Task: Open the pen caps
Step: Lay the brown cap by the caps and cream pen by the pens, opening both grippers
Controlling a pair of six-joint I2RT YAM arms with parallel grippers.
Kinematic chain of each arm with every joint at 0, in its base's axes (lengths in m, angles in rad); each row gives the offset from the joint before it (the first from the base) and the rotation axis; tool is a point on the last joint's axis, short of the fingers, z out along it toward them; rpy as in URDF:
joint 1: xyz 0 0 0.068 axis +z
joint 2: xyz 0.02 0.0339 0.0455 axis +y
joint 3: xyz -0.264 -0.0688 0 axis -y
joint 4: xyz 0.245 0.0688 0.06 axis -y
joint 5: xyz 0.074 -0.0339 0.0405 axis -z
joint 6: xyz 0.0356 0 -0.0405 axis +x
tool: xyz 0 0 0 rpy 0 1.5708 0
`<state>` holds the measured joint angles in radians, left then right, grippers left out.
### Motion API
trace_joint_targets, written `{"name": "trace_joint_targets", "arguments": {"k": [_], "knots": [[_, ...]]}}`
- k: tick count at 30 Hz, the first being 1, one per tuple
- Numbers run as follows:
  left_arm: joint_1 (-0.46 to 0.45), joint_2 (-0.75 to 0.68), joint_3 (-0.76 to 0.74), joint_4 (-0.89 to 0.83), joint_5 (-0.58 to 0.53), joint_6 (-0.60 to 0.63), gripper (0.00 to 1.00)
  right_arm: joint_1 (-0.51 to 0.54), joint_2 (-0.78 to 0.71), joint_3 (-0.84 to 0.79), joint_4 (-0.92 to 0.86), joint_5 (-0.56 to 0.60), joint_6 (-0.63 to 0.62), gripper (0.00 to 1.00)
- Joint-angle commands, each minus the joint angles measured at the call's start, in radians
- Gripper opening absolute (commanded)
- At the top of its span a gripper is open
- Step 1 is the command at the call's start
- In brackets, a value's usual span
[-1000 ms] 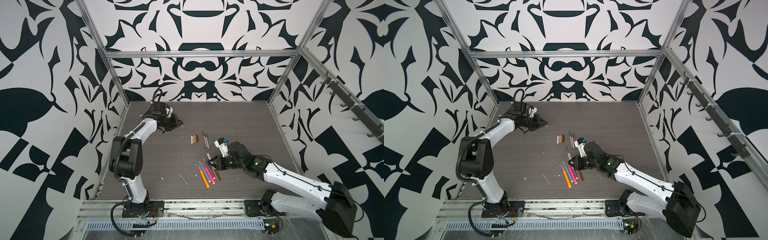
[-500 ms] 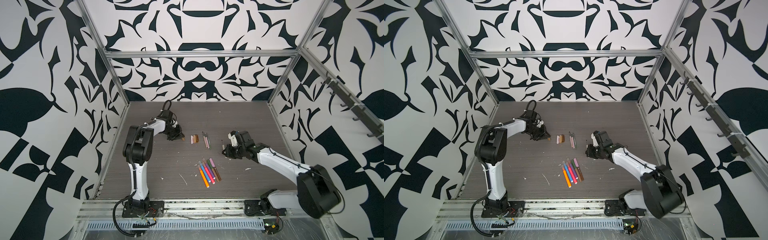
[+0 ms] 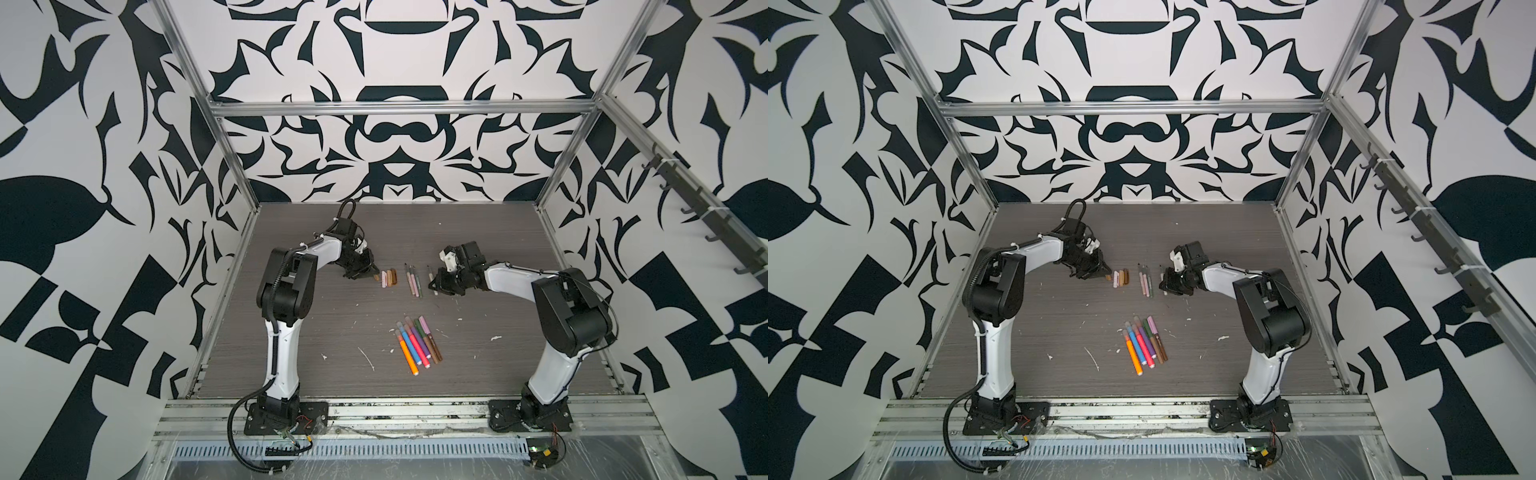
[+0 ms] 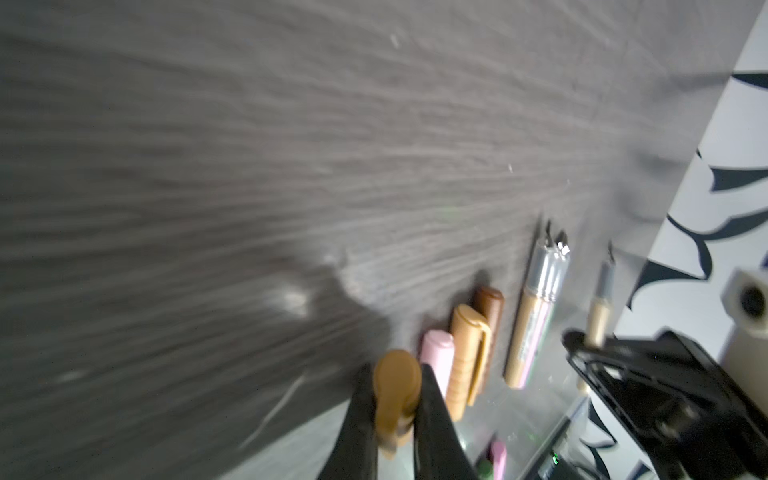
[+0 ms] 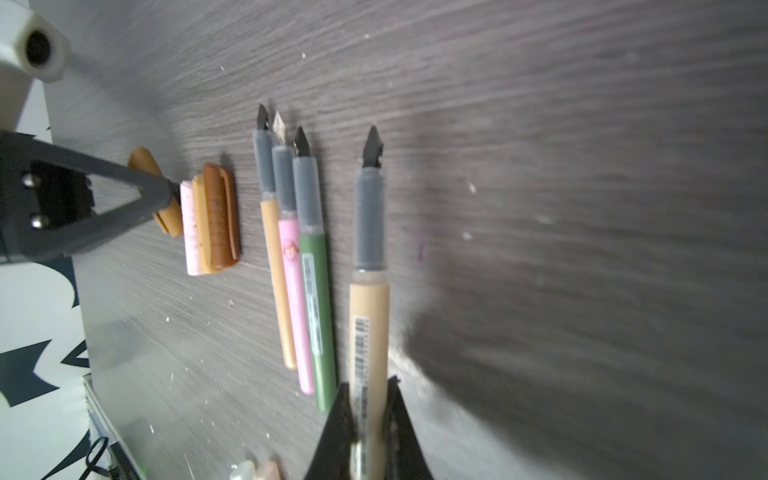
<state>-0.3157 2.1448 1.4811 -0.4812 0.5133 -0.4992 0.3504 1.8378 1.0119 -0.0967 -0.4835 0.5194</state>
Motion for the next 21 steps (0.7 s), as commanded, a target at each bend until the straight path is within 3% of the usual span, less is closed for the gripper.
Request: {"name": "trace_joint_targets", "arguments": {"k": [1,21], "knots": [[-0.006,0.017,0.014,-0.051,0.004,0.020,0.11,0.001,0.023,0.048,0.017,-0.050,-0.006,0.00],[-0.032,-0.002,0.013,-0.100,0.006,0.050,0.11,0.001,0.011,0.011,0.017,-0.058,0.016,0.00]]}}
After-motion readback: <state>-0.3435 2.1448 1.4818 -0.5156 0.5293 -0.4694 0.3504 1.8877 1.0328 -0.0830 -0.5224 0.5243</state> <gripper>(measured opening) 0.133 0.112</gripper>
